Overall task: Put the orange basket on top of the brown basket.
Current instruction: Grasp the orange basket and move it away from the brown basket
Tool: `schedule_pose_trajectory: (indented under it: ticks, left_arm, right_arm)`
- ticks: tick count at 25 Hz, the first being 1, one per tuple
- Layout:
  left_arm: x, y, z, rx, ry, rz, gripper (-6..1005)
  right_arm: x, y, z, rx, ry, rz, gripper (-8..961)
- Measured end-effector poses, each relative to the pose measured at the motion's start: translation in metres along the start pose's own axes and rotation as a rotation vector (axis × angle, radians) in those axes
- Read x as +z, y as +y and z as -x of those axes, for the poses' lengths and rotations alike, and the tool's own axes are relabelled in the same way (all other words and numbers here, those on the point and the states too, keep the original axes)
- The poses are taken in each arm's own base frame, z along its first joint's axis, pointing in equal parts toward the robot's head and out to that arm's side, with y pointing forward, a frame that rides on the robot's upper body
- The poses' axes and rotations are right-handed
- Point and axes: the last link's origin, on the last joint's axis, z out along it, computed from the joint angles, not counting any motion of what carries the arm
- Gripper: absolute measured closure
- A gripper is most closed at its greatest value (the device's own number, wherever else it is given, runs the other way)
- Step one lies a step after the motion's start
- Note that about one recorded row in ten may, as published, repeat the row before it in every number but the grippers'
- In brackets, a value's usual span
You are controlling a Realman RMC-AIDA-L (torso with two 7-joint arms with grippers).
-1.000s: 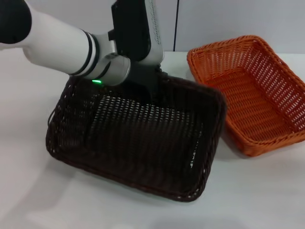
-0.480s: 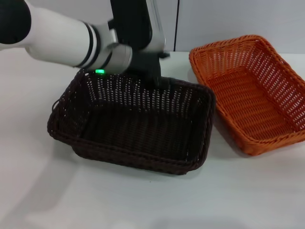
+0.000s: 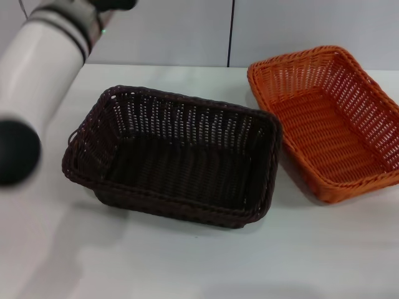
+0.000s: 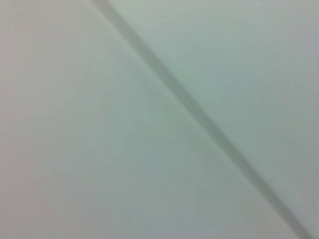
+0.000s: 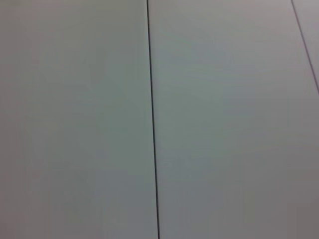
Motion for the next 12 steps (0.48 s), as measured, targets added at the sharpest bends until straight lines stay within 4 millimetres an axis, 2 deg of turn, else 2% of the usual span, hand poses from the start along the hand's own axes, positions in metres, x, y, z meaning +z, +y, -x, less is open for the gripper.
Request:
schedule_pose_trajectory:
  ticks: [2,3,4,7,8,9,12]
  left_arm:
    - [-0.021,-0.007,0.007,-0.071,0.087,-0.197,386]
    - [-0.040,-0.012,0.020,-0.156,0.134,-0.291,386]
    - [-0.040,-0.012,0.020,-0.156,0.134,-0.291,386]
    - [-0.081,-0.024,0.059,-0.385,0.172,-0.391,386]
    - [-0.109,-0.027,0.095,-0.536,0.137,-0.409,386]
    - [-0.109,-0.027,0.095,-0.536,0.137,-0.409,386]
    - [-0.148,-0.034,0.137,-0.624,0.077,-0.453,386]
  right_arm:
    - [0.000,0.001,-0.001,0.002,0.008,0.001,128]
    - [-0.001,0.004,0.001,0.017,-0.004,0.009,128]
    - [-0.001,0.004,0.001,0.017,-0.004,0.009,128]
    - [-0.004,0.013,0.008,0.037,-0.052,0.048,128]
    - [-0.005,0.019,0.015,0.047,-0.099,0.084,128]
    - [-0.005,0.019,0.015,0.047,-0.099,0.084,128]
    - [-0.003,0.028,0.026,0.064,-0.184,0.135,128]
